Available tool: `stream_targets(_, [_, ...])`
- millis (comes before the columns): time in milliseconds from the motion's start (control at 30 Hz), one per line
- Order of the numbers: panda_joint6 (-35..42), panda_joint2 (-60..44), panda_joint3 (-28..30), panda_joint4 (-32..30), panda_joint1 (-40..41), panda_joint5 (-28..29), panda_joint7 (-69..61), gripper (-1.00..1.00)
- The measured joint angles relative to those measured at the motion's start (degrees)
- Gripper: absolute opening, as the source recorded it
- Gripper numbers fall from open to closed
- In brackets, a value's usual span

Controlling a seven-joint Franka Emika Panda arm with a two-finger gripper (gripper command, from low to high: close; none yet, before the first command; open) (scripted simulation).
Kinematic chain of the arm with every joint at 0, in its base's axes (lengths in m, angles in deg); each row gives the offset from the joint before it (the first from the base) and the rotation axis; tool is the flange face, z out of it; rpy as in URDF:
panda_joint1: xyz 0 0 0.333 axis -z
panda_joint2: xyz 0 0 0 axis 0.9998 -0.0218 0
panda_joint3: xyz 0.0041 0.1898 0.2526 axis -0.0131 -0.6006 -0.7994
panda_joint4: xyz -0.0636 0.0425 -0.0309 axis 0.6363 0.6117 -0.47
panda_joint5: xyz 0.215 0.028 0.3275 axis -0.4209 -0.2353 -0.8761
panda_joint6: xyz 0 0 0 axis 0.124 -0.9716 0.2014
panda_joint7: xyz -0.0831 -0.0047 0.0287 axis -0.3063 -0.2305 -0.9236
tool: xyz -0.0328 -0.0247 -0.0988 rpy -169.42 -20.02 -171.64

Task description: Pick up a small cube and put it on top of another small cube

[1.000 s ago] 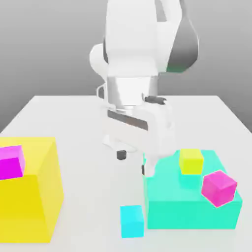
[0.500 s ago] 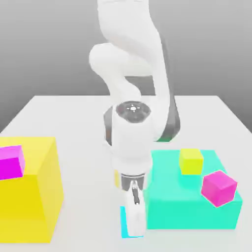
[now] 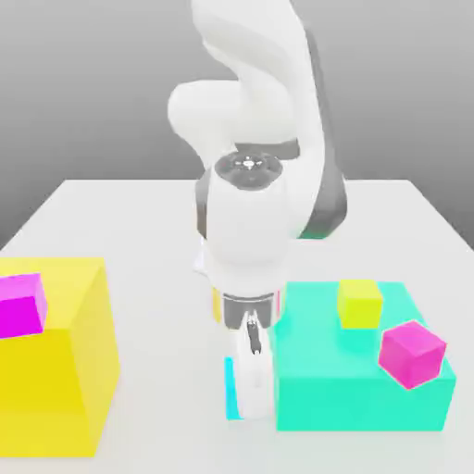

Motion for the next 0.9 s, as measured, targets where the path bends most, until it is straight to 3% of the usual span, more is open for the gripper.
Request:
stream_targets(233, [7.2,2.3,-4.8,5.5,-0.4,-4.4,-12.9,-1.00])
stream_targets(633, [24.1,15.3,-11.3,9.5,-13.4,-5.6,-39.7,-1.00])
stream_targets(800, [16.5,10.3,-12.0,6.4,-14.1,-2.0,-39.2,-1.00])
stream_targets(833, [15.4,9.5,-11.9,6.0,-14.3,-1.6,-39.0,1.00])
stream_targets(900, [15.4,9.5,-11.9,6.0,-14.2,-1.6,-39.0,1.00])
